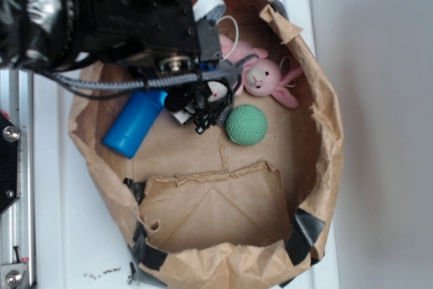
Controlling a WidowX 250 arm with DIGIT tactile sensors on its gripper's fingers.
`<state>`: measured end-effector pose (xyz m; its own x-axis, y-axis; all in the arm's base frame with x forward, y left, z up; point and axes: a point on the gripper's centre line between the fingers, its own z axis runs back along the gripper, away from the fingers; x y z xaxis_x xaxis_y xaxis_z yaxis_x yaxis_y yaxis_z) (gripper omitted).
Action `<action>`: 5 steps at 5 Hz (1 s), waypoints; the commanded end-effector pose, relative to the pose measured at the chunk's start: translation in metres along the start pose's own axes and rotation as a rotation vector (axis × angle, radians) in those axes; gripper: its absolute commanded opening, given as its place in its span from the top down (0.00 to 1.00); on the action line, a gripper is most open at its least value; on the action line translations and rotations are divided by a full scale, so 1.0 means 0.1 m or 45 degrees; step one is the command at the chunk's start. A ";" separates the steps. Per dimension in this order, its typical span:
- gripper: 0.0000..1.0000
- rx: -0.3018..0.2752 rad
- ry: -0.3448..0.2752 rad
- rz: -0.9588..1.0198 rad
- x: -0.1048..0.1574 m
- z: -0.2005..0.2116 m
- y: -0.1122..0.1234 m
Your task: Grab the blue bottle.
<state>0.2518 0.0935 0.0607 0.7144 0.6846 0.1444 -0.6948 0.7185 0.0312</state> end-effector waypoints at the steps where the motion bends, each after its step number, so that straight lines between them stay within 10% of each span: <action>1: 1.00 -0.154 0.067 -0.035 0.13 0.93 -0.12; 4: 1.00 -0.341 -0.045 -0.109 -0.11 1.46 -0.30; 5: 0.00 -0.244 -0.069 -0.097 -0.10 1.43 -0.29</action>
